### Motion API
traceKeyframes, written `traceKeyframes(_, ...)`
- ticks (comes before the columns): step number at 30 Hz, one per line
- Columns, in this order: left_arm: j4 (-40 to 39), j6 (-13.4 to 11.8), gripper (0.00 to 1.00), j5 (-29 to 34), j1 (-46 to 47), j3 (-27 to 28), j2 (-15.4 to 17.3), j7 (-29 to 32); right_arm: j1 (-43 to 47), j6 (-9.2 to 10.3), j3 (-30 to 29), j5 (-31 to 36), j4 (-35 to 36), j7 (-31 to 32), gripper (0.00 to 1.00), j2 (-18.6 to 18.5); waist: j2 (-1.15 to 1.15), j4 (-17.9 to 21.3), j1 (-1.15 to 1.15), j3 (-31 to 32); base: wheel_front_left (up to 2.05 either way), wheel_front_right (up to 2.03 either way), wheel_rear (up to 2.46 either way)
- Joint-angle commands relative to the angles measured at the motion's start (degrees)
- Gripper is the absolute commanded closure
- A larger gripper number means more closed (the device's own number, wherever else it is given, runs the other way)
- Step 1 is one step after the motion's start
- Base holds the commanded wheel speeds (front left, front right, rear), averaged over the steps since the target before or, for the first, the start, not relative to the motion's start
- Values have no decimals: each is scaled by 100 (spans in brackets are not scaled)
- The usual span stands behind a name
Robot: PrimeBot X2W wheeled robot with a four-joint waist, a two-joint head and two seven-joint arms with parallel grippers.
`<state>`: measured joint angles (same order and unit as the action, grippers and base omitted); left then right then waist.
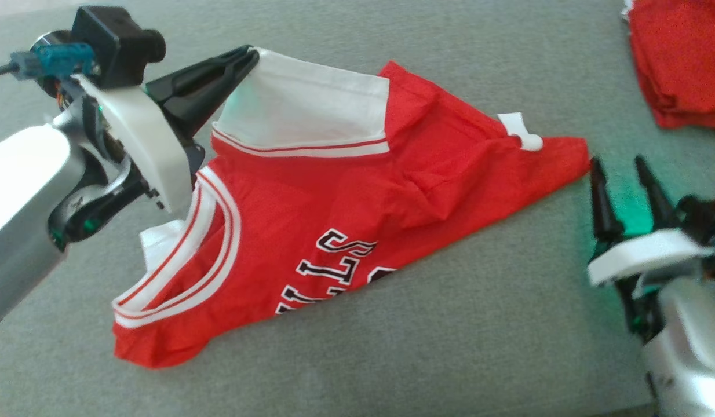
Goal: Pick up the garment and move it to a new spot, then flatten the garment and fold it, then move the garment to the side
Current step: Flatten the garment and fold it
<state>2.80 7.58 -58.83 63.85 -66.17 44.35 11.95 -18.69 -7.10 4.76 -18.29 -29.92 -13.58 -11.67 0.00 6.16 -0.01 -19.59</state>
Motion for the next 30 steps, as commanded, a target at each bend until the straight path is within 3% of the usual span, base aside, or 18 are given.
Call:
traceKeyframes(1, -142, -9, 100, 76, 127, 289, 241, -64, -266, -39, 162, -87, 31, 41, 0, -217, 0, -145, 1, 33, 0, 0, 0)
traceKeyframes(10, -220, -20, 100, 111, 84, 246, 234, -128, -958, -39, 1033, -496, -942, 670, 0, -818, 0, -378, 1, -71, 0, 0, 0)
traceKeyframes(17, -179, -38, 100, 147, 53, 229, 219, -204, -859, -39, 1136, -798, -973, 409, 0, -815, 0, -417, 1, -24, 0, 0, 0)
traceKeyframes(28, -208, -57, 100, 127, 1, 228, 269, -267, -846, -39, 1391, -855, -1037, 525, 0, -858, 0, -451, 1, -21, 0, 0, 0)
traceKeyframes(29, -212, -59, 100, 126, 2, 227, 268, -267, -872, -39, 1410, -824, -1080, 523, 15, -864, 0, -463, 1, -23, 0, 0, 0)
traceKeyframes(30, -212, -61, 100, 127, 1, 226, 268, -270, -897, -39, 1421, -786, -1120, 513, 51, -869, 0, -475, 1, -21, 0, 0, 0)
